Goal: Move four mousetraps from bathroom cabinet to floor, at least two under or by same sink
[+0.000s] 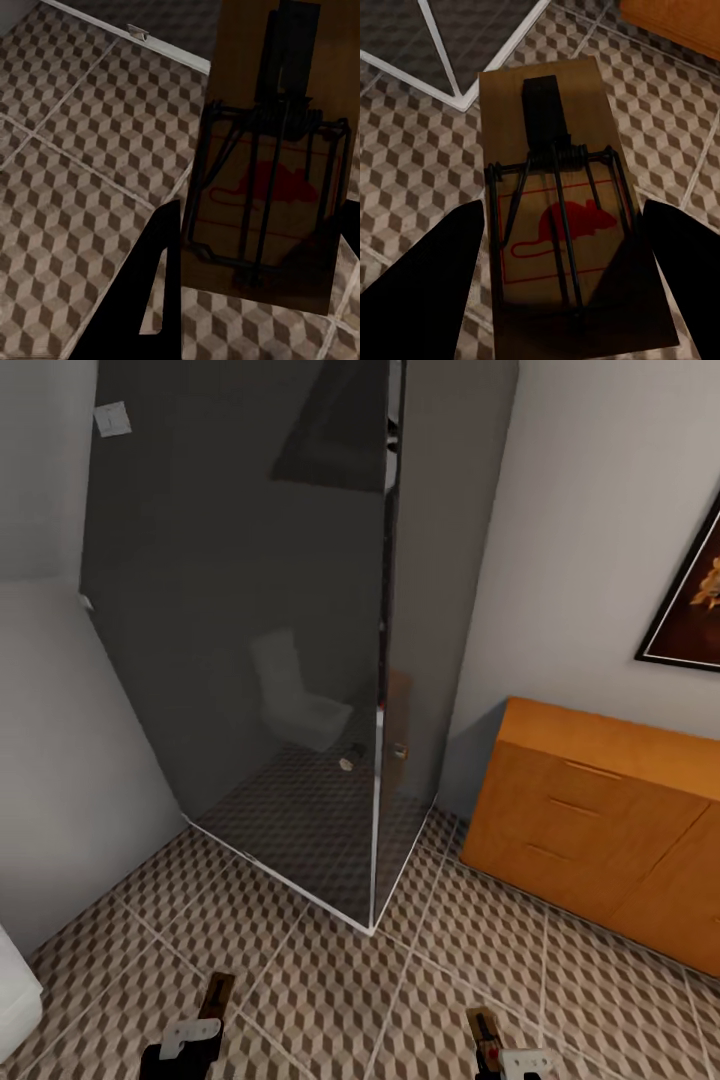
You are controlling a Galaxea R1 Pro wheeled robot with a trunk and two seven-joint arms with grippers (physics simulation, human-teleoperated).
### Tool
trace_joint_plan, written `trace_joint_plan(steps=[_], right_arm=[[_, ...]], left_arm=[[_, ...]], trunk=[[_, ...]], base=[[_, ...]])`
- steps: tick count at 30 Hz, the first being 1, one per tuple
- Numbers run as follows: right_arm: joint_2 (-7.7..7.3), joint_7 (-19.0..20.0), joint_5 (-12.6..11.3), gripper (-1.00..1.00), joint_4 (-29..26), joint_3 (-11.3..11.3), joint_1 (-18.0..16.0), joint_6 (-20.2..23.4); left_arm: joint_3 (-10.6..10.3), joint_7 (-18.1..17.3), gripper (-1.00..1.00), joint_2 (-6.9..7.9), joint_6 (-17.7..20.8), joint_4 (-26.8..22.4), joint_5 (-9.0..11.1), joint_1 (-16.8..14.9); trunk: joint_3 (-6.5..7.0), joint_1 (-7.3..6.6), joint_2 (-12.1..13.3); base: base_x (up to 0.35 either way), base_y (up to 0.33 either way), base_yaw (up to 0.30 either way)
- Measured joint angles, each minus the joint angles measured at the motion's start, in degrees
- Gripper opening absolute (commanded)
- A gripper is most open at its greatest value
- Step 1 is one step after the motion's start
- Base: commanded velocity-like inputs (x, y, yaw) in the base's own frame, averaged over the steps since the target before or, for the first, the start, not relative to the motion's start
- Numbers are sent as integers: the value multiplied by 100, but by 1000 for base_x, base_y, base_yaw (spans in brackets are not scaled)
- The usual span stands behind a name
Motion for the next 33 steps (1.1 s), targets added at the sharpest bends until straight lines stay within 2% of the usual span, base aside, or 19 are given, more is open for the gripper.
trace_joint_plan(steps=[33], right_arm=[[0, -2, 0, -100, 6, 0, 1, 0]], left_arm=[[1, 0, -100, -11, 0, 0, 1, 0]], trunk=[[129, 0, 0]], base=[[0, 0, 268]])
